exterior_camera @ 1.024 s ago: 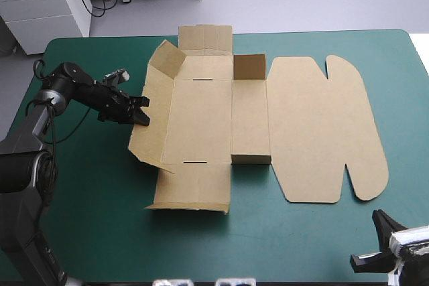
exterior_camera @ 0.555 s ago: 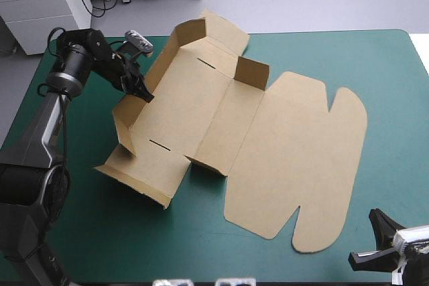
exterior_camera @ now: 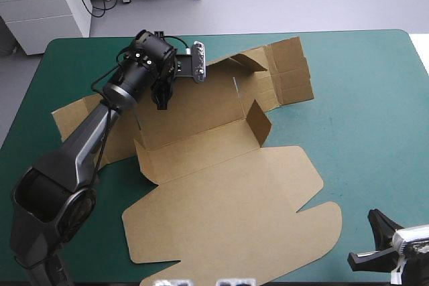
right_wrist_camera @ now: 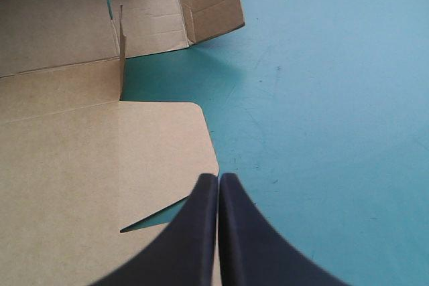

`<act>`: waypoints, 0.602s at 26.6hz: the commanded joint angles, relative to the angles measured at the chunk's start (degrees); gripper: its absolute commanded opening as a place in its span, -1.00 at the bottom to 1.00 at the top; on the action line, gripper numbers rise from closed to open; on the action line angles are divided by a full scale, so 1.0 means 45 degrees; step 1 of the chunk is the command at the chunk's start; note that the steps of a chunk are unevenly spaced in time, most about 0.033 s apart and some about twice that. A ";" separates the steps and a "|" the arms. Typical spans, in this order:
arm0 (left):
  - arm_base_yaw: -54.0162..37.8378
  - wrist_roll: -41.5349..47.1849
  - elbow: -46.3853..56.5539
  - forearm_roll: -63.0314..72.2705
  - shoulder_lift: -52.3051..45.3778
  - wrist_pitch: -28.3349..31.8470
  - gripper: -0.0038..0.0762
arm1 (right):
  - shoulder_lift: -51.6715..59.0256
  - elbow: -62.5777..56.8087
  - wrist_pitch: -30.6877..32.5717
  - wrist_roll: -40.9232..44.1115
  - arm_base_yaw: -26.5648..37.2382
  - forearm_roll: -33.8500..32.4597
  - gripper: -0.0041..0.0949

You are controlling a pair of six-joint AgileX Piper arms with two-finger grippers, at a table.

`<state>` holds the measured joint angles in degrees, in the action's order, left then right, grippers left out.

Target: Fold the box

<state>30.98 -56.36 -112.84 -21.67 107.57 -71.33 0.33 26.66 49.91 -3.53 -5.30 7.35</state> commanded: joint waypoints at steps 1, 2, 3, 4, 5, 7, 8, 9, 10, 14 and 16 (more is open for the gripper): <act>0.1041 0.0369 -0.0421 -0.0556 -0.0777 -0.0292 -0.92 | -0.0297 0.0372 -0.0918 -0.0094 -0.0020 0.0106 -0.92; 0.1502 0.0923 -0.0421 -0.1131 -0.0777 -0.0191 -0.92 | -0.0297 0.0372 -0.0918 -0.0094 -0.0020 0.0106 -0.92; 0.1773 0.1122 -0.0421 -0.1522 -0.0777 -0.0155 -0.92 | -0.0297 0.0372 -0.0918 -0.0094 -0.0020 0.0106 -0.92; 0.2016 0.1286 -0.0421 -0.1828 -0.0777 -0.0110 -0.92 | -0.0297 0.0372 -0.0918 -0.0094 -0.0020 0.0106 -0.92; 0.2205 0.1556 -0.0421 -0.2081 -0.0777 -0.0031 -0.92 | -0.0297 0.0372 -0.0918 -0.0094 -0.0020 0.0106 -0.92; 0.2642 0.2100 -0.0421 -0.2388 -0.0777 0.0056 -0.92 | -0.0297 0.0372 -0.0918 -0.0094 -0.0020 0.0106 -0.92; 0.2810 0.2150 -0.0421 -0.2400 -0.0777 0.0071 -0.92 | -0.0297 0.0372 -0.0918 -0.0094 -0.0020 0.0106 -0.92; 0.3003 0.2247 -0.0421 -0.2400 -0.0777 0.0168 -0.92 | -0.0297 0.0372 -0.0918 -0.0094 -0.0020 0.0106 -0.92; 0.3187 0.2388 -0.0421 -0.2434 -0.0777 0.0333 -0.92 | -0.0297 0.0372 -0.0918 -0.0094 -0.0020 0.0106 -0.92; 0.3816 0.2712 -0.0369 -0.2663 -0.0777 0.0421 -0.92 | -0.0297 0.0372 -0.0918 0.0014 -0.0020 0.0106 -0.92; 0.3904 0.2890 -0.0264 -0.2812 -0.0777 0.0570 -0.92 | -0.0297 0.0372 -0.0918 0.0108 -0.0020 0.0106 -0.92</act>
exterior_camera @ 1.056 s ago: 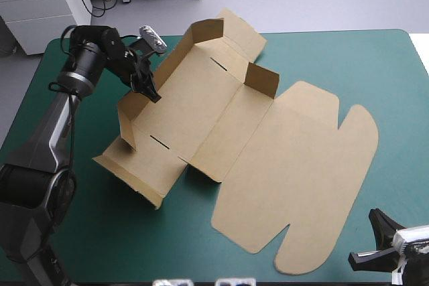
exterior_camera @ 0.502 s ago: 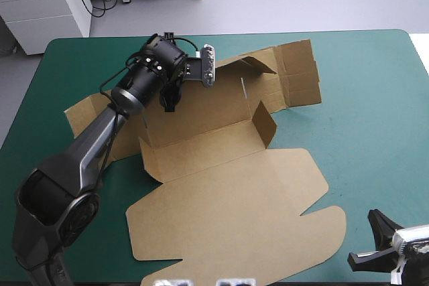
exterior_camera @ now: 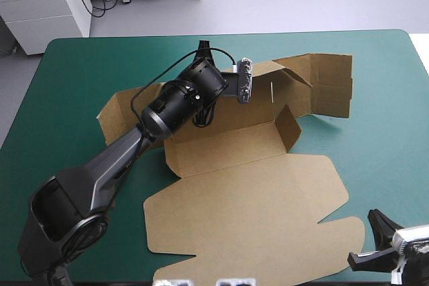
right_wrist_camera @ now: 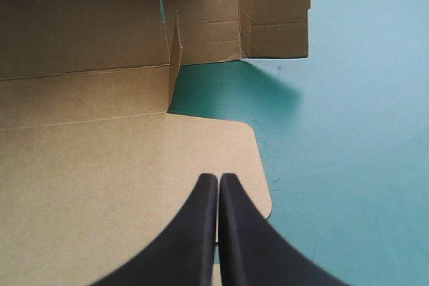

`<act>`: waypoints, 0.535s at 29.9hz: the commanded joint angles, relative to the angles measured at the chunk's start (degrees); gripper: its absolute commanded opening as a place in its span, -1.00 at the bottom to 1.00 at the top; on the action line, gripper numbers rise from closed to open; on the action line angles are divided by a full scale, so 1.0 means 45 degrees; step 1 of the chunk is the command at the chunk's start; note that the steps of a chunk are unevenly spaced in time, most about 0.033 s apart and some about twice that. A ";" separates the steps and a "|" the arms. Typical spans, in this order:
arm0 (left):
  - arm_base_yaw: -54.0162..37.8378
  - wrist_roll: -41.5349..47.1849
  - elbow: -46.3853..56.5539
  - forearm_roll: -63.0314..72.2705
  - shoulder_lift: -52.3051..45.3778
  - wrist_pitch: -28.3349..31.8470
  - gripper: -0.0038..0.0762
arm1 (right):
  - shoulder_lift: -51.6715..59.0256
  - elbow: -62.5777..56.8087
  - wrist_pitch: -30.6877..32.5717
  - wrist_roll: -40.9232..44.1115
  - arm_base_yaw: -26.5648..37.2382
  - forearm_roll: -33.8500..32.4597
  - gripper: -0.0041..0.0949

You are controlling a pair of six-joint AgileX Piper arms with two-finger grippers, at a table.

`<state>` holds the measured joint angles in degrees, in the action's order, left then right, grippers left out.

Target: Fold the box

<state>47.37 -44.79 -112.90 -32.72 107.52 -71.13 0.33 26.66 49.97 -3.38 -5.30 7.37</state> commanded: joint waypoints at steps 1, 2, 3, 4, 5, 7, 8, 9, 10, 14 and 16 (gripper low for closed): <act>0.0293 0.0556 -0.0087 -0.0571 -0.0795 0.0757 -0.92 | -0.0297 0.0372 -0.0931 0.0099 -0.0020 0.0102 -0.92; 0.0370 0.0831 0.0151 -0.0937 -0.0815 0.0919 -0.92 | -0.0297 0.0372 -0.0931 0.0099 -0.0020 0.0102 -0.92; 0.0370 0.1193 0.0407 -0.1336 -0.0851 0.1087 -0.92 | -0.0297 0.0372 -0.0931 0.0099 -0.0020 0.0102 -0.92; 0.0388 0.1885 0.0837 -0.2026 -0.0887 0.1208 -0.92 | -0.0297 0.0372 -0.0931 0.0099 -0.0020 0.0102 -0.92; 0.0388 0.2171 0.1111 -0.2461 -0.0910 0.1208 -0.92 | -0.0297 0.0372 -0.0931 0.0099 -0.0020 0.0102 -0.92; 0.0388 0.2756 0.1750 -0.3539 -0.0910 0.1258 -0.92 | -0.0297 0.0372 -0.0931 0.0099 -0.0020 0.0102 -0.92; 0.0465 0.3102 0.2109 -0.4077 -0.0967 0.1396 -0.92 | -0.0297 0.0372 -0.0931 0.0099 -0.0020 0.0102 -0.92; 0.0535 0.3354 0.2382 -0.4546 -0.1022 0.1513 -0.92 | -0.0297 0.0372 -0.0931 0.0099 -0.0020 0.0102 -0.92; 0.0697 0.3759 0.2801 -0.4978 -0.1141 0.1787 -0.92 | -0.0297 0.0372 -0.0931 0.0099 -0.0020 0.0102 -0.92; 0.1400 0.5449 0.4252 -0.6514 -0.1660 0.2741 -0.92 | -0.0297 0.0372 -0.0931 0.0099 -0.0020 0.0079 -0.92; 0.1717 0.6090 0.5185 -0.7194 -0.2044 0.3237 -0.92 | -0.0297 0.0372 -0.0931 0.0099 -0.0020 0.0079 -0.92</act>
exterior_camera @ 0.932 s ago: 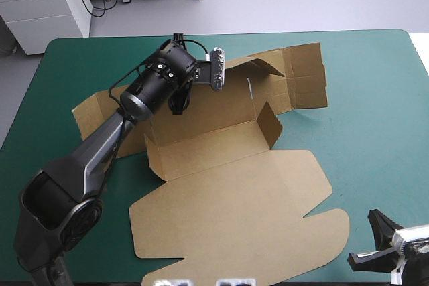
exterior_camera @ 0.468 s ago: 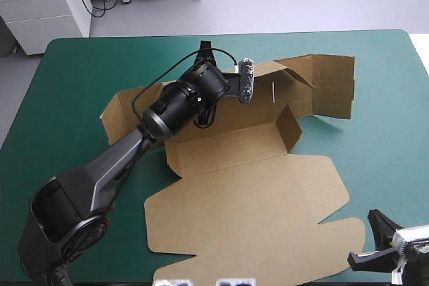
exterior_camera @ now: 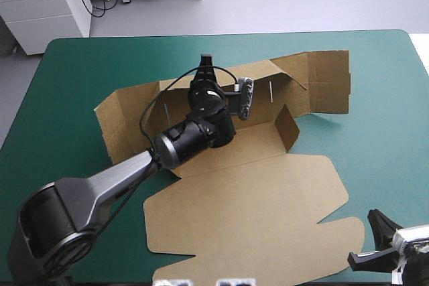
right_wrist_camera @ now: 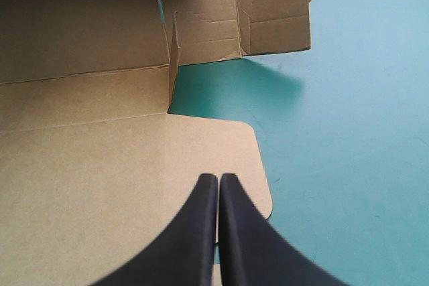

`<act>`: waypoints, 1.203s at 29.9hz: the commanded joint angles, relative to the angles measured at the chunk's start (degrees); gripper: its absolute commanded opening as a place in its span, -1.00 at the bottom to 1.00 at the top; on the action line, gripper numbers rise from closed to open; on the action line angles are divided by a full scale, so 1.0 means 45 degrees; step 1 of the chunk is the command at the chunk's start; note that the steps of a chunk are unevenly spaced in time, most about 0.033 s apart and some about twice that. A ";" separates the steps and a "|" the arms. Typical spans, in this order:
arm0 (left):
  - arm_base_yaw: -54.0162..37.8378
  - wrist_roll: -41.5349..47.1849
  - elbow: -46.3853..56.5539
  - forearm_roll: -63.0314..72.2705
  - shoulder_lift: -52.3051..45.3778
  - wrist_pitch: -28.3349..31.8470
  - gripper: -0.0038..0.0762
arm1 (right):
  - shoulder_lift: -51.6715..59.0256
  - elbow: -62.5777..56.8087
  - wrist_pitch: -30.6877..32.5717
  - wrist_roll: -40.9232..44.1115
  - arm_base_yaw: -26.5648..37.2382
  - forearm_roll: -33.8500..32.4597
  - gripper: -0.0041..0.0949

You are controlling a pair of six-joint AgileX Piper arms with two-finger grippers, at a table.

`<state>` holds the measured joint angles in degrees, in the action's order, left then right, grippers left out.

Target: Fold the box

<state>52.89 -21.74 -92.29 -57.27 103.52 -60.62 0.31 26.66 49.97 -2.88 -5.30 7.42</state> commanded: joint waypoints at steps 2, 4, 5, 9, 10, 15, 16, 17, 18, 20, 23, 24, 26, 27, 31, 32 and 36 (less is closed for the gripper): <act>0.0758 0.2011 0.1555 -0.2611 -0.1585 0.1279 -0.92 | -0.0293 0.0372 -0.0931 -0.0012 -0.0020 0.0068 -0.92; 0.1063 0.3125 0.2563 -0.4089 -0.1998 0.1358 -0.92 | -0.0293 0.0372 -0.0931 -0.0012 -0.0020 0.0068 -0.92; 0.1239 0.3854 0.3135 -0.5045 -0.2208 0.1336 -0.92 | -0.0293 0.0372 -0.0931 -0.0012 -0.0020 0.0068 -0.92; 0.1861 0.6691 0.5171 -0.8350 -0.3020 0.0977 -0.92 | -0.0293 0.0372 -0.0931 -0.0012 -0.0020 0.0068 -0.92; 0.2004 0.7412 0.5728 -0.9009 -0.3214 0.0818 -0.92 | -0.0293 0.0372 -0.0931 -0.0012 -0.0020 0.0068 -0.92; 0.2291 0.9307 0.7417 -1.0150 -0.3896 0.0637 -0.92 | -0.0293 0.0372 -0.0931 -0.0012 -0.0020 0.0068 -0.92; 0.2291 0.9460 0.7654 -1.0227 -0.3937 0.0591 -0.92 | -0.0293 0.0372 -0.0931 -0.0012 -0.0020 0.0068 -0.92; 0.2291 0.9535 0.7823 -1.0279 -0.3937 0.0466 -0.92 | -0.0293 0.0372 -0.0931 -0.0006 -0.0020 0.0068 -0.92; 0.2291 0.9615 0.7937 -1.0356 -0.3937 0.0309 -0.92 | -0.0293 0.0372 -0.0931 0.0038 -0.0020 0.0068 -0.92; 0.2291 0.9713 0.8111 -1.0495 -0.3880 0.0245 -0.92 | -0.0319 0.0372 -0.0931 0.0138 -0.0020 0.0068 -0.92; 0.2291 1.0009 0.8145 -1.0547 -0.3880 0.0333 -0.92 | -0.0660 0.0372 -0.0931 0.0324 -0.0020 0.0043 -0.92; 0.2291 1.0028 0.8145 -1.0582 -0.3880 0.0333 -0.92 | -0.0828 0.0372 -0.0931 0.0328 -0.0020 0.0095 -0.92; 0.2233 1.0056 0.8145 -1.0582 -0.3880 0.0352 -0.92 | -0.1217 0.0372 -0.0931 0.0328 -0.0020 0.0151 -0.92; 0.2182 1.0056 0.8145 -1.0582 -0.3880 0.0385 -0.92 | -0.1468 0.0372 -0.0931 0.0328 -0.0020 0.0169 -0.92; 0.2182 1.0056 0.8145 -1.0582 -0.3880 0.0426 -0.92 | -0.2466 0.0398 -0.1168 0.0421 -0.0020 0.0373 -0.92; 0.2182 1.0056 0.8145 -1.0582 -0.3880 0.0426 -0.92 | -0.2697 0.0398 -0.1359 0.0719 -0.0020 0.0445 -0.92; 0.2182 1.0056 0.8145 -1.0582 -0.3880 0.0481 -0.92 | -0.4338 0.1007 -0.1863 0.1429 -0.0020 0.0449 -0.92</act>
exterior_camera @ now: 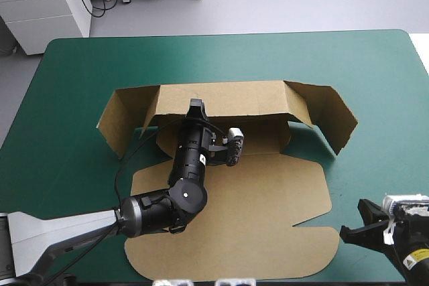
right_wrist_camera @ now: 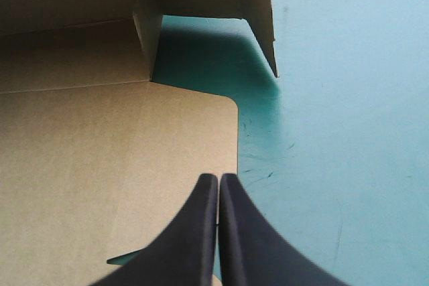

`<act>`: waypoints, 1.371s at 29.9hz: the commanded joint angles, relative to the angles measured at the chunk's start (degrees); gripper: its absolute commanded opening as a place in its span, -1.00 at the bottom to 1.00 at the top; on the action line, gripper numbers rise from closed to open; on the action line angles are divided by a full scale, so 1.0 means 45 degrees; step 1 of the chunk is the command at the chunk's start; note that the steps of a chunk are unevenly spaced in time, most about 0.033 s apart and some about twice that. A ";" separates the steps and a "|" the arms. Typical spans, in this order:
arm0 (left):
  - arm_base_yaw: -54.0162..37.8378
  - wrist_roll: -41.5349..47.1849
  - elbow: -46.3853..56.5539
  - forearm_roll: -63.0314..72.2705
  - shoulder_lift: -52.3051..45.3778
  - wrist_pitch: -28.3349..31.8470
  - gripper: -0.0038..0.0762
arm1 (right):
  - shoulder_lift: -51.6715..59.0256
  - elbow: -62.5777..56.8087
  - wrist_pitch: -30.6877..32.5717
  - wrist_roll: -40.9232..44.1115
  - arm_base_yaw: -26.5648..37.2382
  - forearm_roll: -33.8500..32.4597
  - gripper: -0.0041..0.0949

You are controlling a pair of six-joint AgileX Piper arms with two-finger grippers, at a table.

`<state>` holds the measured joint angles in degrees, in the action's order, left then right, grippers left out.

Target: Fold the box

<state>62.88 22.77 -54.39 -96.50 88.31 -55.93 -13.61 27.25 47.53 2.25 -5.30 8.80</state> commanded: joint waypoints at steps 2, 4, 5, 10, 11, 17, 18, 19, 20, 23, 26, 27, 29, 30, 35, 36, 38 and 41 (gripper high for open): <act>-0.0038 0.0165 -0.0278 -0.1863 -0.0500 -0.0444 -0.92 | -0.2363 0.1781 -0.1355 -0.0192 -0.0020 0.0198 -0.92; -0.0038 0.0165 -0.0278 -0.1863 -0.0500 -0.0360 -0.92 | -0.3484 0.2884 -0.1355 -0.0865 -0.0020 0.0217 -0.92; -0.0038 0.0165 -0.0278 -0.1863 -0.0500 -0.0317 -0.92 | -0.4152 0.3567 -0.1332 -0.1204 -0.0020 0.0249 -0.92; -0.0038 0.0165 -0.0278 -0.1863 -0.0500 -0.0226 -0.92 | -0.7466 0.6979 -0.1357 -0.2221 -0.0020 0.0397 -0.92; -0.0038 0.0165 -0.0278 -0.1863 -0.0500 -0.0226 -0.92 | -0.8165 0.7694 -0.1357 -0.2415 -0.0020 0.0425 -0.92; -0.0038 0.0165 -0.0278 -0.1863 -0.0500 -0.0206 -0.92 | -1.2136 1.1685 -0.1257 -0.2836 -0.0020 0.0510 -0.92; -0.0038 0.0165 -0.0278 -0.1863 -0.0500 -0.0206 -0.92 | -1.2815 1.2361 -0.1257 -0.2836 -0.0020 0.0512 -0.92; -0.0038 0.0165 -0.0278 -0.1863 -0.0500 -0.0206 -0.92 | -1.3485 1.3017 -0.1257 -0.2891 -0.0020 0.0512 -0.92; -0.0038 0.0165 -0.0278 -0.1863 -0.0500 -0.0206 -0.92 | -1.4149 1.3633 -0.1257 -0.2922 -0.0020 0.0512 -0.92; -0.0038 0.0165 -0.0278 -0.1863 -0.0500 -0.0206 -0.92 | -1.5942 1.5156 -0.1134 -0.2940 -0.0020 0.0512 -0.92; -0.0038 0.0165 -0.0278 -0.1863 -0.0500 -0.0206 -0.92 | -1.7508 1.6287 -0.0750 -0.2974 -0.0047 0.0549 -0.92; -0.0038 0.0165 -0.0278 -0.1863 -0.0500 -0.0206 -0.92 | -1.7983 1.6573 -0.0634 -0.2974 -0.0047 0.0621 -0.92; -0.0038 0.0165 -0.0278 -0.1863 -0.0500 -0.0206 -0.92 | -1.8696 1.6866 -0.0465 -0.2974 -0.0047 0.1043 -0.92; -0.0038 0.0165 -0.0278 -0.1812 -0.0500 -0.0206 -0.92 | -1.8923 1.6896 -0.0404 -0.2974 -0.0047 0.1344 -0.92; -0.0038 0.0165 -0.0278 -0.1812 -0.0500 -0.0206 -0.92 | -1.9238 1.6896 0.0603 -0.3125 -0.0047 0.2035 -0.92; -0.0038 0.0165 -0.0278 -0.1812 -0.0500 -0.0206 -0.92 | -1.9238 1.6896 0.1002 -0.3308 -0.0047 0.2035 -0.92; -0.0038 0.0165 -0.0278 -0.1801 -0.0500 -0.0206 -0.92 | -1.9238 1.6896 0.1816 -0.3599 -0.0047 0.2011 -0.92; -0.0038 0.0165 -0.0278 -0.1801 -0.0500 -0.0206 -0.92 | -1.9238 1.6896 0.2817 -0.3633 -0.0047 0.1881 -0.92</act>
<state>62.63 22.77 -54.39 -96.55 88.31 -54.45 -103.31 101.35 58.11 -13.01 -5.31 16.64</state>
